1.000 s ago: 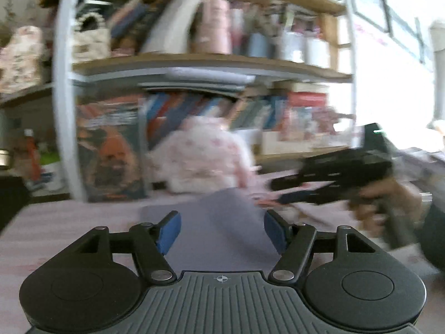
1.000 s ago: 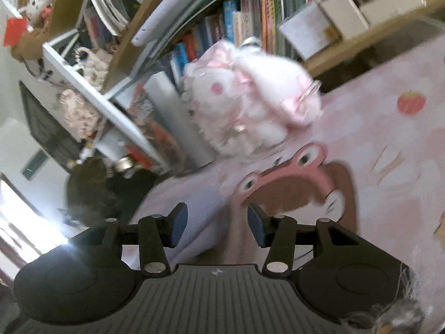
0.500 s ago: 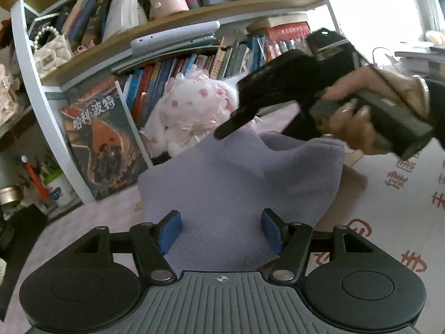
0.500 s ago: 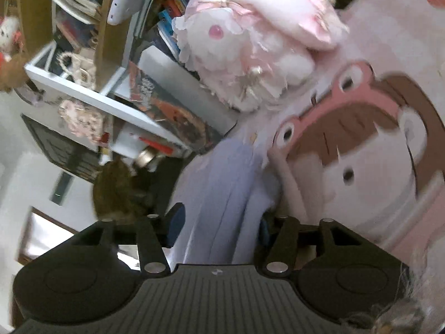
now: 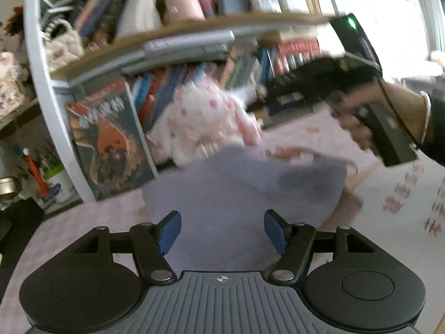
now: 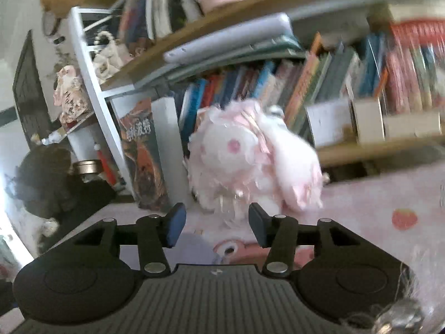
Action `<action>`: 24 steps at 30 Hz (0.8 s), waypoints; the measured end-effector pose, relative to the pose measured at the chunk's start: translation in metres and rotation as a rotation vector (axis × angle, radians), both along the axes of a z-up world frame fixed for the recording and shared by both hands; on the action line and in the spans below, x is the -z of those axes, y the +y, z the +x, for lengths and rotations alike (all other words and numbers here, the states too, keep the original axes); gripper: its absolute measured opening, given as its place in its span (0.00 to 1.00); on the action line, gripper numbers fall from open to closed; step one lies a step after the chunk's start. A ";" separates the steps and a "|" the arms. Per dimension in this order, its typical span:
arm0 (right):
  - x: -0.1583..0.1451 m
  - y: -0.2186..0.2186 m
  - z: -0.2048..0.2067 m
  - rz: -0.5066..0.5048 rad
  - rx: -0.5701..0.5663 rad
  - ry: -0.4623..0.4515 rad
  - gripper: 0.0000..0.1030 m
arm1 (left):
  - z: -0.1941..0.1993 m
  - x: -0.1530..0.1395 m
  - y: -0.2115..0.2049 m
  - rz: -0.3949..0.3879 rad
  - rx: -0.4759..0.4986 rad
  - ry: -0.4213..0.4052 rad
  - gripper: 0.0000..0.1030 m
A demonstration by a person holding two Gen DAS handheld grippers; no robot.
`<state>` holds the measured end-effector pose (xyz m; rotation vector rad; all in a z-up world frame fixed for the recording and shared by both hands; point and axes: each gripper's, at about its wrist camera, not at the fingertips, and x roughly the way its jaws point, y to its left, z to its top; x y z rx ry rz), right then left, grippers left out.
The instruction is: Fold clothes
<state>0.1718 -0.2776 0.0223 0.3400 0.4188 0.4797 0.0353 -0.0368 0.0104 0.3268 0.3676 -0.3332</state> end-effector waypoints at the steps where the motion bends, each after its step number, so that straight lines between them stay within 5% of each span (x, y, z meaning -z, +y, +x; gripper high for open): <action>1: -0.001 -0.003 -0.001 0.012 -0.027 0.033 0.47 | -0.003 -0.004 0.005 -0.030 0.001 -0.019 0.65; 7: 0.006 0.021 -0.032 0.023 -0.288 0.201 0.52 | 0.001 -0.017 0.022 -0.161 0.005 -0.014 0.65; 11: 0.024 0.038 -0.031 -0.008 -0.282 0.273 0.54 | 0.005 -0.013 0.012 -0.145 0.032 -0.010 0.65; 13: 0.033 0.039 -0.029 0.007 -0.275 0.303 0.38 | 0.009 -0.008 0.009 -0.145 0.052 0.010 0.65; 14: 0.034 0.036 -0.030 0.046 -0.285 0.304 0.22 | 0.011 -0.005 0.007 -0.139 0.053 0.022 0.65; 18: 0.025 0.010 -0.044 0.267 -0.299 0.187 0.17 | 0.020 0.011 0.013 -0.170 0.032 0.084 0.66; 22: 0.051 0.018 -0.040 0.051 -0.156 0.246 0.17 | 0.021 0.018 0.014 -0.169 0.025 0.086 0.65; 24: 0.064 0.013 -0.038 0.112 -0.166 0.254 0.16 | 0.021 0.020 0.012 -0.146 0.016 0.078 0.65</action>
